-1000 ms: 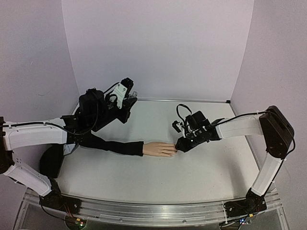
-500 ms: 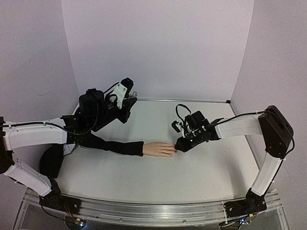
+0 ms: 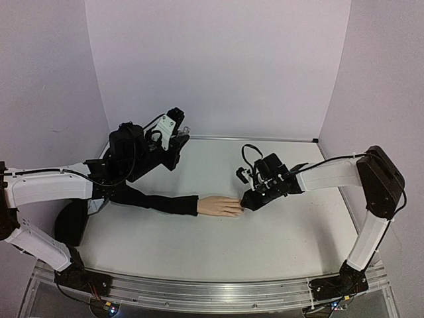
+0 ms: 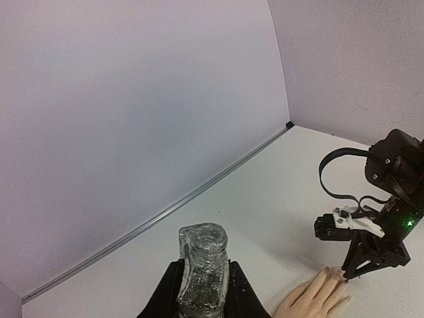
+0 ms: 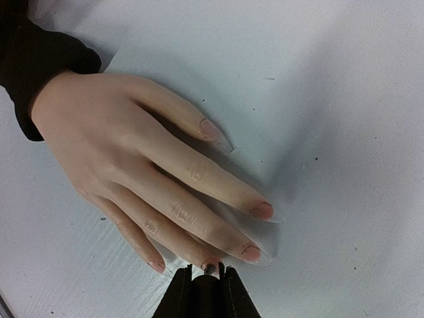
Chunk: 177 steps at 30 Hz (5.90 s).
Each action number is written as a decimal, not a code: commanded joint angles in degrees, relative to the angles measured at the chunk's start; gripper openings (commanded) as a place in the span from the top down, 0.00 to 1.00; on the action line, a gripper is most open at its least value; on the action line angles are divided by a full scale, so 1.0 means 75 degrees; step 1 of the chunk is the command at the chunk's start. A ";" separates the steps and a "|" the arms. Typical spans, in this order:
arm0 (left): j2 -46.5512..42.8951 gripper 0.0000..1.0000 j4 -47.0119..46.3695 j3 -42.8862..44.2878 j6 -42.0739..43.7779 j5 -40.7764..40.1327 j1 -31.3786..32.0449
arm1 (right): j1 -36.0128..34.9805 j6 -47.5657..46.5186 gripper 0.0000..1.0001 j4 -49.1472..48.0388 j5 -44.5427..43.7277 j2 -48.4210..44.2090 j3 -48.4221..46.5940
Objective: Paint the nails
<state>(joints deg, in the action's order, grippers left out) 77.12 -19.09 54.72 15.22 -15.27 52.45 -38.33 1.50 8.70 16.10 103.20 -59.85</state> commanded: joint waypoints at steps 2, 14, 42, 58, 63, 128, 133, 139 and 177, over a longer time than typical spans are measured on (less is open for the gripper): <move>-0.0205 1.00 -0.0242 0.0085 0.0070 -0.0095 -0.0017 | -0.0057 -0.0044 1.00 0.0148 -0.0070 0.0224 -0.0339; -0.0239 1.00 -0.0220 0.0078 0.0045 -0.0085 -0.0018 | -0.0057 -0.0023 1.00 0.0164 -0.0290 0.0196 -0.0258; -0.0205 1.00 -0.0208 0.0108 0.0045 -0.0063 -0.0015 | -0.0057 0.0000 1.00 0.0299 -0.0553 0.0294 -0.0293; -0.0239 1.00 -0.0204 0.0103 0.0042 -0.0063 -0.0014 | -0.0057 -0.0043 1.00 0.0297 -0.0693 0.0152 -0.0192; -0.0241 1.00 -0.0195 0.0105 0.0037 -0.0062 -0.0017 | -0.0057 -0.0042 1.00 0.0230 -0.0759 0.0055 -0.0114; -0.0345 1.00 -0.0106 0.0088 0.0097 -0.0074 -0.0019 | -0.0126 0.0163 1.00 -0.0353 -0.0359 -0.0029 -0.0010; -0.0339 1.00 -0.0110 0.0078 0.0106 -0.0077 -0.0021 | -0.0127 0.0161 1.00 -0.0306 -0.0330 0.0018 -0.0035; -0.0368 1.00 -0.0112 0.0079 0.0104 -0.0074 -0.0013 | -0.0127 0.0163 1.00 -0.0268 -0.0371 0.0101 -0.0069; -0.0402 1.00 -0.0091 0.0076 0.0091 -0.0047 -0.0018 | -0.0146 0.0106 1.00 -0.0013 -0.0811 0.0012 0.0146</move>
<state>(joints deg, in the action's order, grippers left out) 76.67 -19.03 54.72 15.22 -15.25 52.45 -39.16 2.59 7.98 11.42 103.09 -58.50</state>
